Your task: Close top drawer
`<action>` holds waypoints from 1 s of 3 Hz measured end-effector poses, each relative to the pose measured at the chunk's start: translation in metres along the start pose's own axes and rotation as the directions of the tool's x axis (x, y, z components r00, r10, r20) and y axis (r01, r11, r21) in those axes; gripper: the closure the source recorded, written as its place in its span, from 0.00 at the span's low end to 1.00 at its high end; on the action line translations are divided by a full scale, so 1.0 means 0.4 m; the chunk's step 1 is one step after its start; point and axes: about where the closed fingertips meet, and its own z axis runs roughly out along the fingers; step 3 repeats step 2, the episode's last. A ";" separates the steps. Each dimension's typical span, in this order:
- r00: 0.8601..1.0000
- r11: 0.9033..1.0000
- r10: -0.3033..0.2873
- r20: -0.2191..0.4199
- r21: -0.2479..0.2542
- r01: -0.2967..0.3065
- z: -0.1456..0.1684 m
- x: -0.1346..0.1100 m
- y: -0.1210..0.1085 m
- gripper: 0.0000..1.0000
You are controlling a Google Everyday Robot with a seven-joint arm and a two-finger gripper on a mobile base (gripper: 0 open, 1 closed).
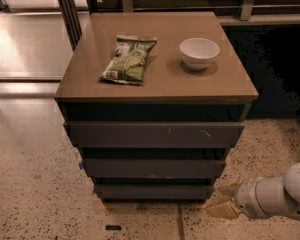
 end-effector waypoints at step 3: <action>1.000 1.000 0.000 0.000 0.000 0.000 0.000 0.000 0.000 0.00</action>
Offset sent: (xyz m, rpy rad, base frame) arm 0.0000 0.0000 0.0000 0.0000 0.0000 0.0000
